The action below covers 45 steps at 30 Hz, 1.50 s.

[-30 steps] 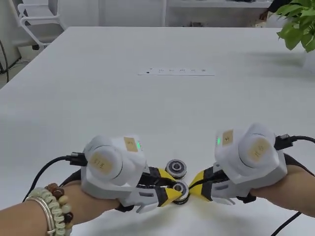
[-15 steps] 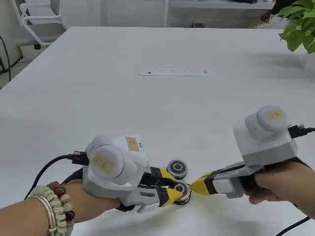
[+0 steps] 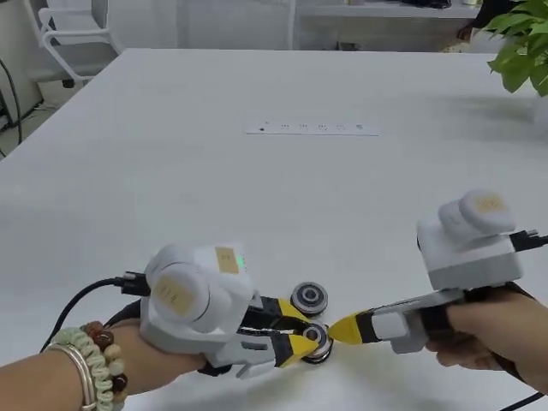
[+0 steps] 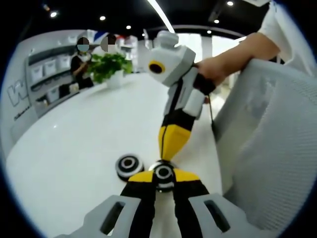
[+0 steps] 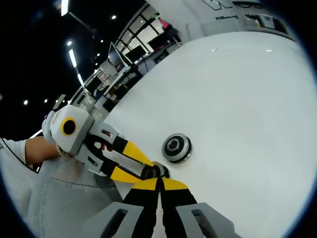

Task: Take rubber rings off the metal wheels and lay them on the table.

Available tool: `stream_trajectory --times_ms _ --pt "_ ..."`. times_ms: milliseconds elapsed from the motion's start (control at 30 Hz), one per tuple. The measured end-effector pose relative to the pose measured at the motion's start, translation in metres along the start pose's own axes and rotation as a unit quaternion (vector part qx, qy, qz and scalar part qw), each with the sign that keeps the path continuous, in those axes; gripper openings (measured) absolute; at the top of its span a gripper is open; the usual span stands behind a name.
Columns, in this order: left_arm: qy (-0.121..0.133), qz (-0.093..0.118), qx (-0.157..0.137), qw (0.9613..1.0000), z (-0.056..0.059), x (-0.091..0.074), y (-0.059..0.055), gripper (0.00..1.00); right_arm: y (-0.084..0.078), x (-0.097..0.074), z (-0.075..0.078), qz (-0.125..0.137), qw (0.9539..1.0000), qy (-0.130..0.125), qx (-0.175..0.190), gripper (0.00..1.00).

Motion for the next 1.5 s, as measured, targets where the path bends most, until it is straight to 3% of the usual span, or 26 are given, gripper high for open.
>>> stream_trajectory --times_ms 800,933,967,1000,1033,1067,1133,1500 --pt "-0.001 0.006 -0.001 1.0000 0.000 0.000 0.000 0.13 0.005 0.003 -0.011 0.002 0.9998 0.019 0.005 0.00" --pt "-0.002 0.006 -0.001 1.0000 0.000 0.000 0.000 0.13 0.010 0.005 -0.021 0.014 0.9991 0.039 -0.013 0.00" --pt "-0.001 0.007 -0.001 1.0000 0.000 0.001 0.000 0.13 0.013 0.003 -0.042 0.024 0.9948 0.099 -0.005 0.00" --pt "-0.001 0.007 -0.001 1.0000 0.000 0.001 0.000 0.13 0.018 0.001 -0.046 0.030 0.9941 0.101 0.025 0.00" --pt "-0.001 0.006 -0.001 1.0000 0.000 0.001 0.001 0.13 0.012 0.002 -0.027 0.008 0.9990 0.043 -0.011 0.00" --pt "-0.001 0.007 -0.001 1.0000 0.000 0.001 0.001 0.13 0.014 0.002 -0.031 0.022 0.9975 0.052 -0.042 0.00" --pt "-0.001 0.008 -0.001 1.0000 0.000 0.002 0.001 0.13 0.012 0.002 -0.033 0.018 0.9981 0.057 -0.015 0.00" --pt "-0.006 -0.002 -0.009 0.9999 0.000 0.002 0.002 0.14 0.006 0.001 -0.009 0.009 0.9998 0.018 0.008 0.00"
Point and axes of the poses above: the centre of the closed fingertips' face, and the gripper's own axes: x roughly forward along the fingers, z roughly to its right, y roughly out of its top, the point moved 1 cm from there along -x, roughly backward along the fingers, and after that the axes turned 3 degrees about -y, right-handed, at the moved point
